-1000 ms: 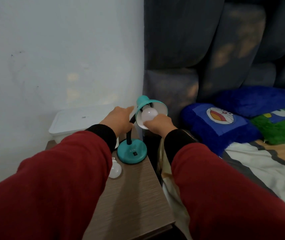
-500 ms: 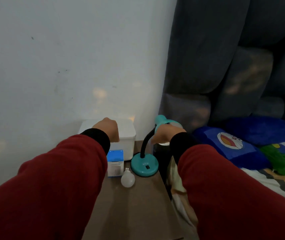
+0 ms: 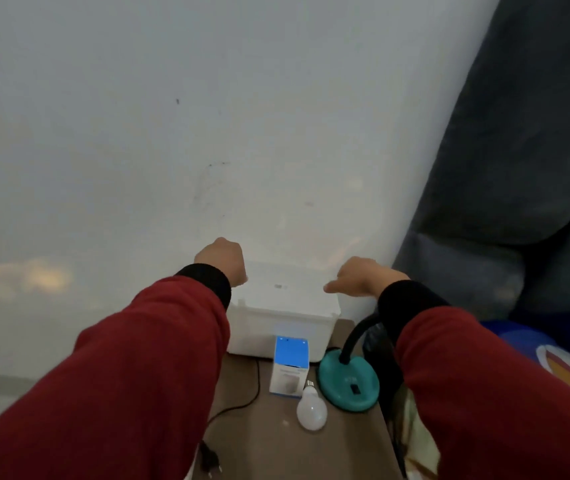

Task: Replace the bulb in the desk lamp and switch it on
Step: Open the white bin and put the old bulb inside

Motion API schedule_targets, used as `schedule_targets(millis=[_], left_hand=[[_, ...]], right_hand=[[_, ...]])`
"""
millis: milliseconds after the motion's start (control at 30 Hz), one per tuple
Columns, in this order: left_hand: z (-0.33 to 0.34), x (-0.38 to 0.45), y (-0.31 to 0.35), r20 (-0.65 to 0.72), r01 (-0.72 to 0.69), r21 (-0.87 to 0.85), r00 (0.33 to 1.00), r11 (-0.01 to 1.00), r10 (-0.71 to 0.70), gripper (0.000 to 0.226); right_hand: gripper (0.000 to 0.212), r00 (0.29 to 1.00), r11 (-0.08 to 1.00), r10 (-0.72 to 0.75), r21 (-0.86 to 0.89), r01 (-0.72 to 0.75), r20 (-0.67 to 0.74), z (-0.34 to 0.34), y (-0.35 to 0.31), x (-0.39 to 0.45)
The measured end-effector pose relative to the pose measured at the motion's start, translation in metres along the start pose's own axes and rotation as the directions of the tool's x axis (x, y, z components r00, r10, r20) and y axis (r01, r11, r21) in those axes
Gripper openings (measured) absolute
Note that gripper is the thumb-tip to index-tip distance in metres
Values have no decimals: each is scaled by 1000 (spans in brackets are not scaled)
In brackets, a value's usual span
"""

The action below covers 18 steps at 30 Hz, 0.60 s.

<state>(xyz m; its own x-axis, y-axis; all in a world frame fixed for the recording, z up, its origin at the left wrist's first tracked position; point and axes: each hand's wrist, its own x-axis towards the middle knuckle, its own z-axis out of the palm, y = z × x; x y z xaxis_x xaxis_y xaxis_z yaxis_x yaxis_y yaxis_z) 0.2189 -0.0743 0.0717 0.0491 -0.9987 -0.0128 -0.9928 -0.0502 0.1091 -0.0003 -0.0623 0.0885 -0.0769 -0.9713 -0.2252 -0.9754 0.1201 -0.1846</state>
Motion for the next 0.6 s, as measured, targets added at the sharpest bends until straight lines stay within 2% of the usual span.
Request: schedule_targets(millis=[200,433,600], left_hand=[[43,50,-16,-21,-39,-272,999,962,34,70],[112,90,-30,124,8,-491,990,871,61,71],[141,107,-39,181,14,-521,979,853,94,78]], right_hand=[[71,995,965,-82,244,93,-58,37,-3,60],[81,994,939,20,344,19,-108,92,12,110],[80,997,922,67,383,-52,-25,109,18,132]])
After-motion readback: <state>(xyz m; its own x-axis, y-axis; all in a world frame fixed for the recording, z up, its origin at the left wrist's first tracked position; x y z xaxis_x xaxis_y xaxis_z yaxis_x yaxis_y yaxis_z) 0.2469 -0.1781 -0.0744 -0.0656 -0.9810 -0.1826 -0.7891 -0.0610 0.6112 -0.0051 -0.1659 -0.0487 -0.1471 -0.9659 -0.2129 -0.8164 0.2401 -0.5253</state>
